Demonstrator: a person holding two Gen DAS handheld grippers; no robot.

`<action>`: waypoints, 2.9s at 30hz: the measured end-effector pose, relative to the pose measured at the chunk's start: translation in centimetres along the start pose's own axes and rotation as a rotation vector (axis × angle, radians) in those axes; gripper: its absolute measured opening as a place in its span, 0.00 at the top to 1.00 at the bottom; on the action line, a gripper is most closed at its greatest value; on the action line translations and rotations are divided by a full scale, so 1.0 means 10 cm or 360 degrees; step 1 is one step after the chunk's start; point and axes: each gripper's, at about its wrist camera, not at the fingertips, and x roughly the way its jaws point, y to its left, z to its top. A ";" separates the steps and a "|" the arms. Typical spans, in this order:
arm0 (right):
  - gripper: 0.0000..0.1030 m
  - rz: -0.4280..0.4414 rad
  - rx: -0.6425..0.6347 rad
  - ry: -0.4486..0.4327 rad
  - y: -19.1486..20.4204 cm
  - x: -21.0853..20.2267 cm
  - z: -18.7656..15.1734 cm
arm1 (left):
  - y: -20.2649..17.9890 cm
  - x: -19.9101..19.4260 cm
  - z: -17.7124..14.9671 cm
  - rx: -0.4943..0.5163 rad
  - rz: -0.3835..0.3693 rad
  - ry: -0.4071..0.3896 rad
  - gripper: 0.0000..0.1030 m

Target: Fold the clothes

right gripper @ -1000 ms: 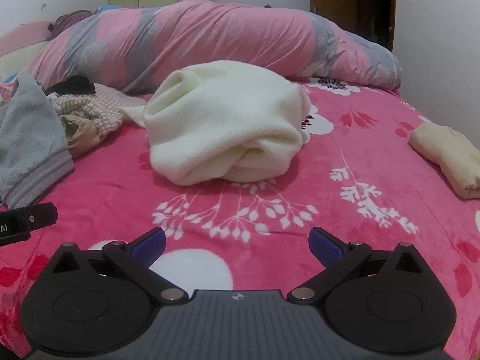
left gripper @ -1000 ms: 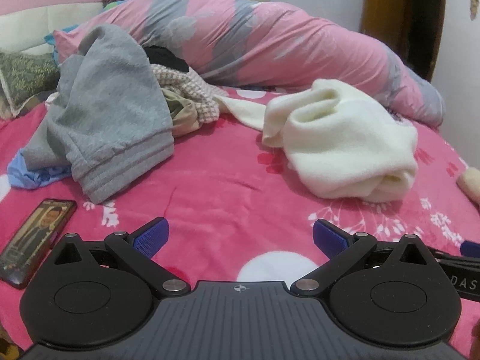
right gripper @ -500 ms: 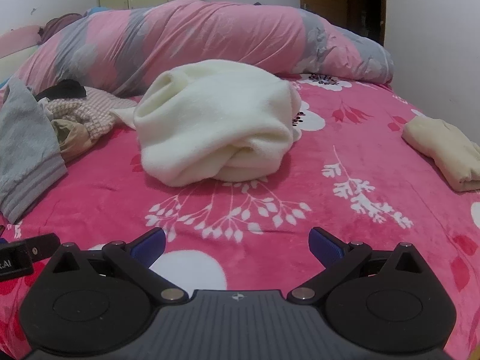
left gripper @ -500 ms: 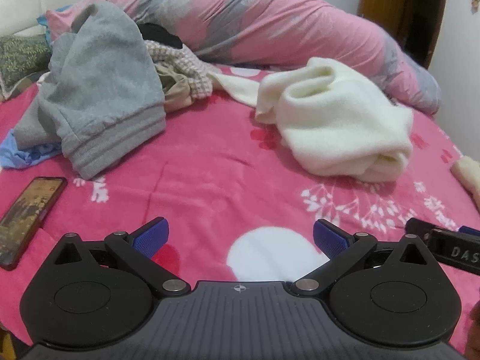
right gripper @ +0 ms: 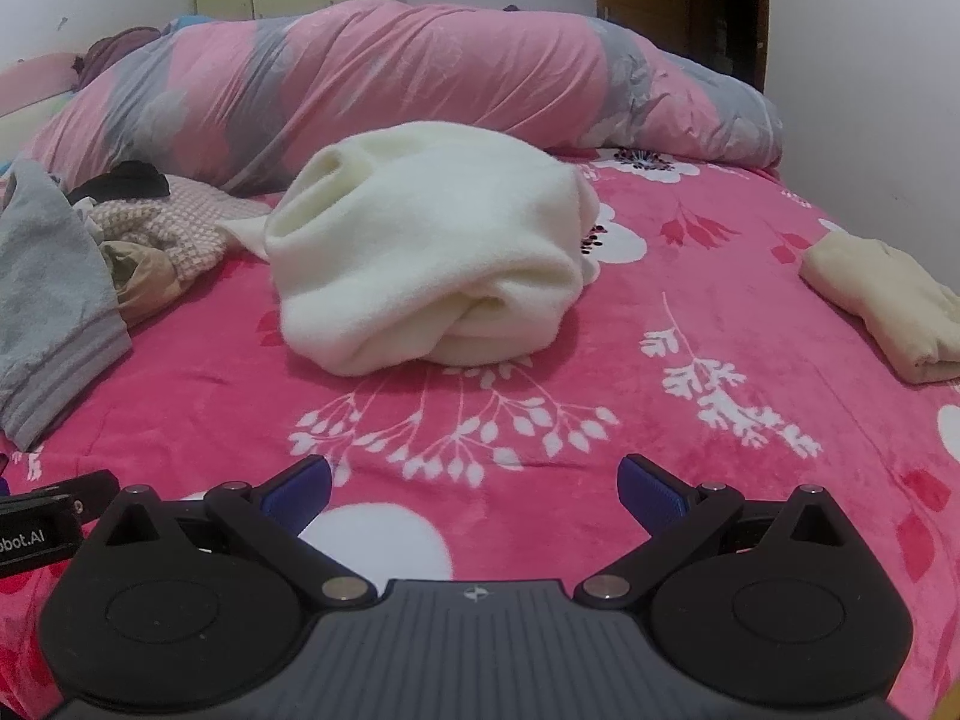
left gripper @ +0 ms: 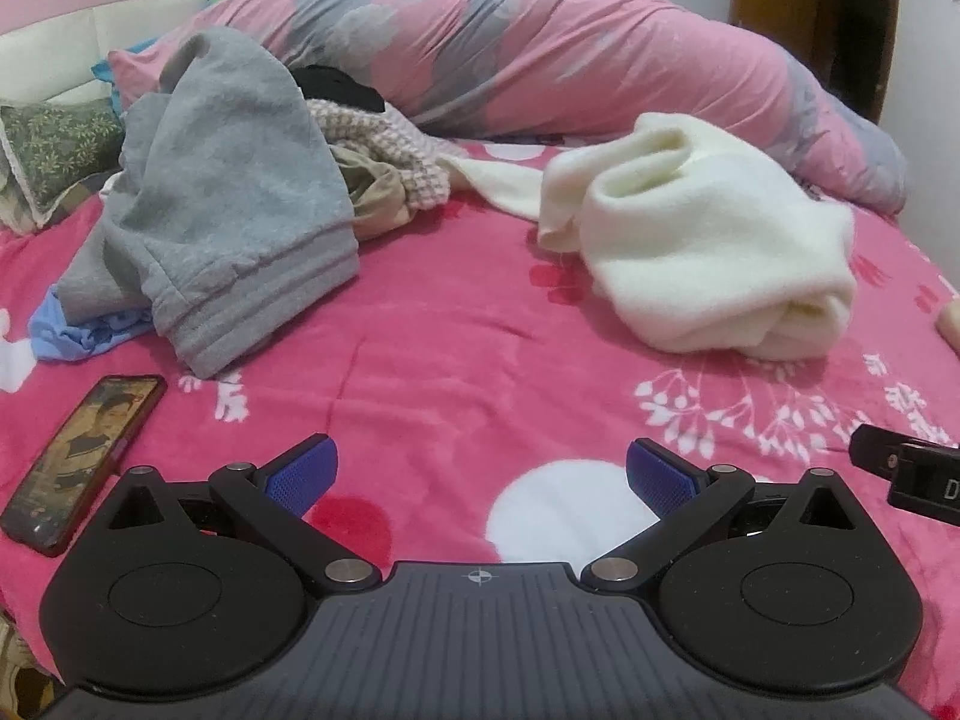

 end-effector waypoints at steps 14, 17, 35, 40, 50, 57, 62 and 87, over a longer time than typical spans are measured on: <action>0.00 -0.0002 0.0001 -0.0007 -0.01 0.00 0.03 | -0.03 0.00 0.02 -0.0006 -0.0009 -0.0012 0.00; 0.00 0.0002 0.0002 -0.0008 -0.01 0.00 0.05 | -0.03 0.01 0.03 0.0000 -0.0004 -0.0011 0.00; 0.00 0.0060 0.0050 -0.0037 -0.11 0.11 0.11 | -0.05 0.10 0.09 -0.0044 -0.0072 -0.0091 0.00; 0.00 0.0083 0.0071 -0.0050 -0.23 0.14 0.14 | -0.09 0.16 0.14 -0.0040 -0.0188 -0.0129 0.00; 0.00 0.0079 0.0133 -0.0286 -0.57 0.04 0.44 | -0.30 0.33 0.39 0.0108 -0.0222 -0.0302 0.00; 0.00 0.0159 0.0043 -0.0395 -0.61 0.19 0.64 | -0.42 0.54 0.56 0.0166 -0.0268 -0.0415 0.00; 0.00 0.0212 -0.0039 -0.0513 -0.54 0.39 0.85 | -0.48 0.76 0.73 0.0124 -0.0358 -0.0435 0.00; 0.81 0.0668 0.0642 -0.0102 -1.17 1.76 1.41 | -0.84 1.65 1.29 0.0057 -0.0418 -0.0315 0.96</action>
